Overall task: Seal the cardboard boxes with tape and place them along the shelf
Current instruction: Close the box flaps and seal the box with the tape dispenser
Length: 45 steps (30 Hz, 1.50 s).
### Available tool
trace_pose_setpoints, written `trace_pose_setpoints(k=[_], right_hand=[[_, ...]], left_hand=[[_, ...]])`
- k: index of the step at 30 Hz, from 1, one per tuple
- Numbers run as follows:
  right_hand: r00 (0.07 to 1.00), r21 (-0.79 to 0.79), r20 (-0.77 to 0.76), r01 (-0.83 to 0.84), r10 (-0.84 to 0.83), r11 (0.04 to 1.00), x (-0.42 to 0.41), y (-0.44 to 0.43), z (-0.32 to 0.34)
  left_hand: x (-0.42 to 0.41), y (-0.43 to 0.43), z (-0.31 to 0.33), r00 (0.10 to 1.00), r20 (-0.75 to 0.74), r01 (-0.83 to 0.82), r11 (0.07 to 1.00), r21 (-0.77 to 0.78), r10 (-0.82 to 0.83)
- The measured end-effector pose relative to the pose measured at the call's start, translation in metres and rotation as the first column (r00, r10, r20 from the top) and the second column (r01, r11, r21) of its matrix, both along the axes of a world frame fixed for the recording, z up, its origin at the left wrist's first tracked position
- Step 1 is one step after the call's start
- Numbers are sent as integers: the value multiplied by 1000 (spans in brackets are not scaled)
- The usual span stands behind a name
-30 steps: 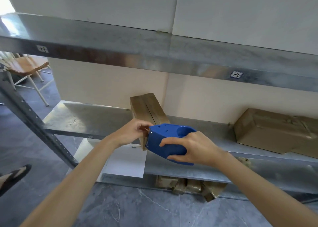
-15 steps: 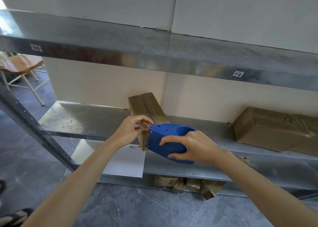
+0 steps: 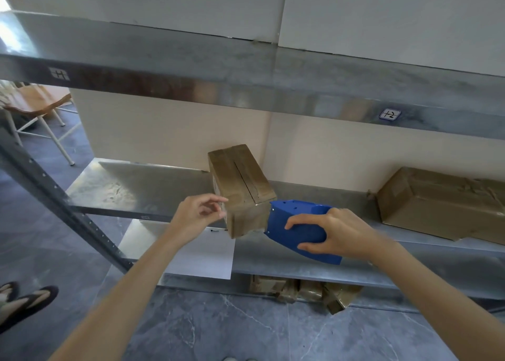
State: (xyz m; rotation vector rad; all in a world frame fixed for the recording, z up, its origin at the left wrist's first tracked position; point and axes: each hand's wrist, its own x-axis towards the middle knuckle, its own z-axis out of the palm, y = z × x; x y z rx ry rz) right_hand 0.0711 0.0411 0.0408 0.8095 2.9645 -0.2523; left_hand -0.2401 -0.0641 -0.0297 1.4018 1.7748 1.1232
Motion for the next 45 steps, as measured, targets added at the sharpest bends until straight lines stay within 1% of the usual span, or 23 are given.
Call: trace_pose_setpoints(k=[4, 7, 11, 15, 17, 19, 21, 23, 25, 26, 27, 30, 34, 36, 38, 42, 45], right_hand=[[1000, -6, -16, 24, -24, 1000, -5, 0, -6], [999, -17, 1, 39, -39, 999, -6, 1, -9], [998, -25, 15, 55, -55, 998, -6, 2, -14], [998, -31, 30, 64, -63, 997, -8, 3, -18], [997, -28, 42, 67, -66, 997, -8, 4, -19], [996, -8, 51, 67, -66, 998, -8, 4, -21], [997, 9, 50, 62, -62, 998, -8, 4, -21], [997, 10, 43, 63, -63, 998, -9, 4, -20], [997, 5, 39, 65, -65, 998, -10, 4, -20], [997, 7, 39, 67, -67, 998, -10, 3, -20], [997, 9, 38, 68, -68, 998, -10, 3, -21], [997, 15, 37, 68, -68, 998, -11, 2, -21], [998, 18, 32, 62, -63, 998, -11, 1, -20], [997, 12, 33, 63, -63, 998, -11, 2, -21], [997, 1, 41, 65, -65, 998, -11, 2, -21], [996, -10, 42, 77, -76, 997, -11, 3, -22], [996, -20, 49, 79, -78, 997, -12, 4, -24]], left_hand=[[2, 2, -6, 999, -53, -8, 998, 56, 11], [5, 5, -11, 997, -71, 2, 996, 87, 4], [13, 9, -22, 992, -117, -30, 993, 112, 44], [19, 11, -34, 983, -162, -56, 977, 204, 90], [23, 12, -41, 979, -155, -90, 963, 253, 132], [25, 14, -46, 976, -127, -138, 955, 263, 176], [26, 14, -47, 976, -129, -134, 955, 263, 173], [25, 15, -48, 962, -198, -131, 956, 261, 186], [22, 15, -47, 920, -310, -157, 950, 271, 241], [21, 16, -47, 908, -339, -154, 949, 275, 246], [20, 17, -47, 911, -341, -135, 951, 279, 229], [22, 23, -47, 946, -273, -96, 955, 279, 175], [32, 30, -50, 940, -222, -168, 919, 357, 258], [35, 33, -55, 936, -217, -177, 905, 387, 276], [35, 34, -61, 940, -205, -179, 906, 384, 273], [33, 33, -69, 952, -237, -109, 940, 324, 193], [31, 33, -67, 946, -263, -96, 940, 328, 188]])
